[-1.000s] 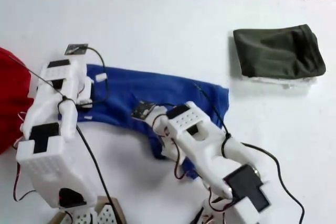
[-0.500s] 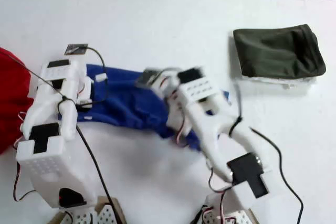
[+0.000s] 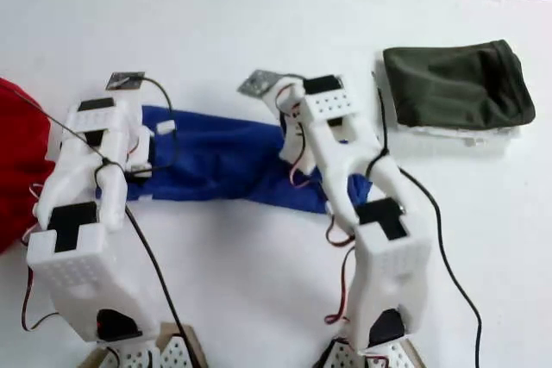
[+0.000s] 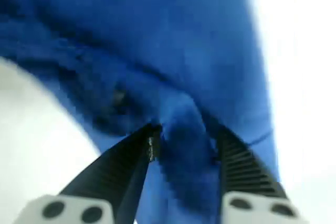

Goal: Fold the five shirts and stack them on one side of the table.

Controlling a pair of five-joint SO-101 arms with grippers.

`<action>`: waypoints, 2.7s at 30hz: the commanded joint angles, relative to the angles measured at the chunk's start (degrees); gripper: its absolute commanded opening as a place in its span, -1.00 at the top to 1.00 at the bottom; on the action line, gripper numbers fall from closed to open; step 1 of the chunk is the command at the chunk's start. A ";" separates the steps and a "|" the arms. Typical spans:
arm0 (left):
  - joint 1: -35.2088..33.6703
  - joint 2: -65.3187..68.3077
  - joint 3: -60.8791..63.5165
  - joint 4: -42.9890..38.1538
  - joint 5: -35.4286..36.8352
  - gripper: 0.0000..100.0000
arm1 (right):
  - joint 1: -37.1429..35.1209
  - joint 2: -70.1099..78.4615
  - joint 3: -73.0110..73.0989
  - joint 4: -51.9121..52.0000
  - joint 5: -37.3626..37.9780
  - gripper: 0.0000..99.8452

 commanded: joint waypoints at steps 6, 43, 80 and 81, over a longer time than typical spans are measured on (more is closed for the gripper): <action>-0.79 0.09 0.04 -1.23 0.44 0.95 | 3.30 2.68 -19.78 8.48 -9.67 0.70; -0.79 0.18 0.04 -1.23 0.44 0.95 | -0.66 -11.30 14.51 -20.35 -10.11 0.96; -0.79 0.18 0.04 -1.23 0.44 0.95 | -0.31 -21.05 3.60 0.31 -13.63 0.96; -0.79 0.00 -0.04 -1.23 0.44 0.95 | 0.75 -23.34 4.31 1.54 -13.63 0.96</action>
